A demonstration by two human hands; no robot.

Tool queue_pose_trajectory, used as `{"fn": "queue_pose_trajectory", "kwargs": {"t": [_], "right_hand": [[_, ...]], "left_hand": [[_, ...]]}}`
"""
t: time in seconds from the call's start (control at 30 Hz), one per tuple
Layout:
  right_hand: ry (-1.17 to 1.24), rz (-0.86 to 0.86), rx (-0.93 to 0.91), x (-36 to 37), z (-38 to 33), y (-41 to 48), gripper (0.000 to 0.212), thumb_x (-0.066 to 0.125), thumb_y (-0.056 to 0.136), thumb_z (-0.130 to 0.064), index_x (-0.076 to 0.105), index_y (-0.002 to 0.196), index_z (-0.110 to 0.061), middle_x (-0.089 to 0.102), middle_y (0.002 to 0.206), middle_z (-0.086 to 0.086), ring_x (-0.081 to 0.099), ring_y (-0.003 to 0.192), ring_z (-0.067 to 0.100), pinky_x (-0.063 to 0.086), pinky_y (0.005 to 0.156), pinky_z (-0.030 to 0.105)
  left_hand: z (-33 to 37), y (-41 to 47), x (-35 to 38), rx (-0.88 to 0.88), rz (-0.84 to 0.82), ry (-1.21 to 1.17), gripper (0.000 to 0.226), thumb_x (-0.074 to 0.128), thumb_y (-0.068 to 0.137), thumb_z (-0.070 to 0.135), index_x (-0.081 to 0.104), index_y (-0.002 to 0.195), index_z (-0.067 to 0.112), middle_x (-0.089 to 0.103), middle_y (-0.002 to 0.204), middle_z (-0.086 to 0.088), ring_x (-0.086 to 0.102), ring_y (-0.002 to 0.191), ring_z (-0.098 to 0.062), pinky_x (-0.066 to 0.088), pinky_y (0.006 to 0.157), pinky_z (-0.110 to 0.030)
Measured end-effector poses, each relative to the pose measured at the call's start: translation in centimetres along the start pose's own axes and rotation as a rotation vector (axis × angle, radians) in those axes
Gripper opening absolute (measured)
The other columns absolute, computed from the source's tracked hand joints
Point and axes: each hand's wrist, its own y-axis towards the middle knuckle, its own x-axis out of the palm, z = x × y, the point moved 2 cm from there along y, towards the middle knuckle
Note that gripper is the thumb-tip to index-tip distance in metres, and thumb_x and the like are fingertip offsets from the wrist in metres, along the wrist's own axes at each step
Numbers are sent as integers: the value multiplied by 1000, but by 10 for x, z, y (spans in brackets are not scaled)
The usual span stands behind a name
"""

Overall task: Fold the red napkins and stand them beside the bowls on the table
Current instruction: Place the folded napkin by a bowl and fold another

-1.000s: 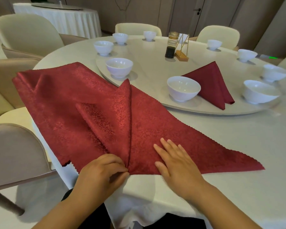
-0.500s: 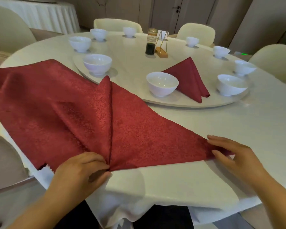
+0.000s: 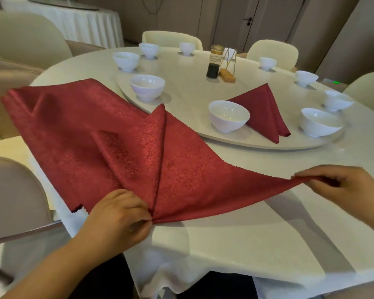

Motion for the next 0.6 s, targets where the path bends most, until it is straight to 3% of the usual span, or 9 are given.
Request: {"fn": "queue_pose_trajectory", "kwargs": {"t": [0.07, 0.13, 0.2, 0.3, 0.37, 0.47, 0.6], "right_hand": [[61, 15, -8, -5, -20, 18, 69, 61, 78, 10, 64, 53, -54, 62, 57, -30, 58, 61, -14, 39, 60, -3], [87, -11, -26, -4, -40, 40, 60, 61, 79, 9, 67, 52, -44, 61, 53, -28, 57, 57, -12, 39, 57, -2], [56, -54, -50, 4, -61, 65, 44, 62, 80, 7, 67, 62, -33, 61, 53, -27, 58, 57, -10, 40, 57, -2], [-11, -136, -74, 31, -91, 106, 17, 63, 81, -1, 65, 82, -18, 63, 68, -20, 58, 63, -3, 42, 59, -2], [-101, -191, -111, 58, -107, 132, 15, 62, 82, -4, 64, 93, -14, 63, 86, -6, 57, 73, 2, 44, 64, 4], [-269, -260, -156, 107, -123, 164, 20, 61, 82, -6, 65, 101, -9, 63, 105, 7, 58, 95, 17, 44, 79, 23], [-448, -318, -203, 160, -126, 196, 23, 56, 81, -7, 65, 102, -10, 62, 108, 5, 56, 101, 21, 39, 76, 23]], "left_hand": [[-4, -4, -3, -9, -16, -27, 28, 53, 76, 29, 67, 53, 19, 62, 62, 7, 45, 64, -5, 38, 69, -21], [-6, -8, -5, -48, -23, -48, 47, 43, 90, 42, 66, 54, 21, 61, 63, 10, 46, 67, -2, 37, 75, -21], [-7, -10, -5, -118, -8, -53, 56, 36, 92, 53, 64, 54, 23, 59, 63, 12, 47, 70, -1, 33, 85, -20], [-6, -14, 2, -233, 52, -71, 34, 52, 80, 49, 60, 58, 25, 59, 63, 13, 47, 75, -1, 26, 96, -21], [-4, -16, 8, -301, 93, -137, 16, 58, 70, 46, 54, 68, 31, 59, 67, 13, 48, 77, 0, 25, 99, -22], [-5, -20, 13, -365, 126, -176, 19, 60, 67, 47, 58, 67, 28, 59, 69, 13, 49, 77, 1, 26, 99, -23], [-7, -22, 13, -364, 116, -226, 21, 61, 66, 50, 51, 70, 32, 59, 69, 14, 50, 76, 2, 26, 100, -20]]}}
